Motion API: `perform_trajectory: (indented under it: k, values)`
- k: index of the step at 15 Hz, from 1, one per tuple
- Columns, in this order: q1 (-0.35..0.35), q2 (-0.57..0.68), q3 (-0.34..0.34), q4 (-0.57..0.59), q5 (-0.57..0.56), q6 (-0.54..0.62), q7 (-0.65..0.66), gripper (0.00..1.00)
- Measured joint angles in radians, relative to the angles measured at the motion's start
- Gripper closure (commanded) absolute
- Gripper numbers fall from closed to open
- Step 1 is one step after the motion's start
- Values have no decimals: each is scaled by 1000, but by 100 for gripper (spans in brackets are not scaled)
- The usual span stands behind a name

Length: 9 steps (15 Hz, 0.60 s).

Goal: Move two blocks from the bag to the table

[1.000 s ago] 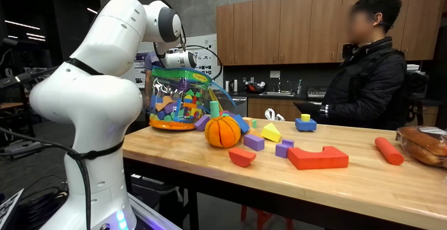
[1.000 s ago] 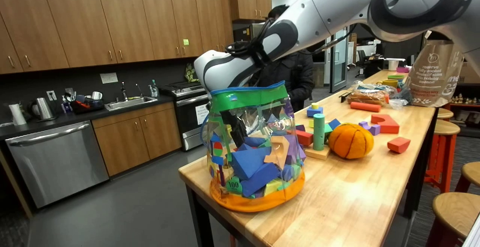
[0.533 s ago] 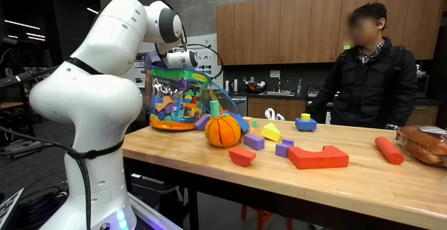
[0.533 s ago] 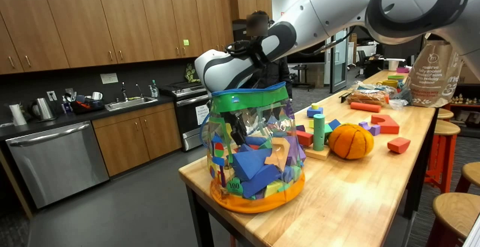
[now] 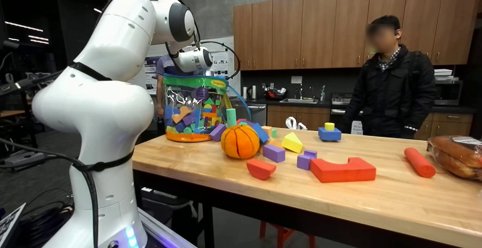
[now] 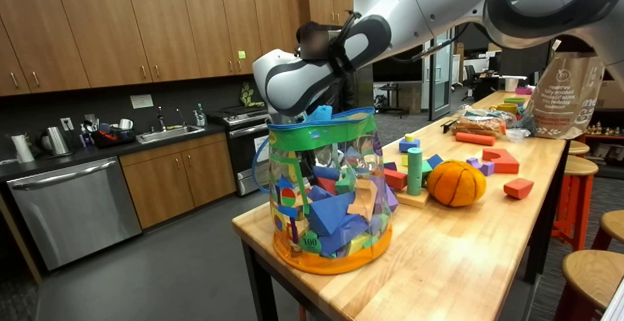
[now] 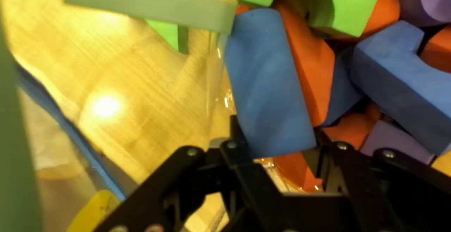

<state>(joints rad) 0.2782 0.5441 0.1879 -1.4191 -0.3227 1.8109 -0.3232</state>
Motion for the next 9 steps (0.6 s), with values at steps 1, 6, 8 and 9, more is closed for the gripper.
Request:
perform_trajectory:
  k: [1,6,8,9]
  values:
    - [0,-18,0,-12,-3,17,1,82]
    - [1,-121,4,-91,-5,74,2,82]
    - [2,-164,6,-125,-5,94,2,82]
    - [2,-186,6,-143,-6,107,2,82]
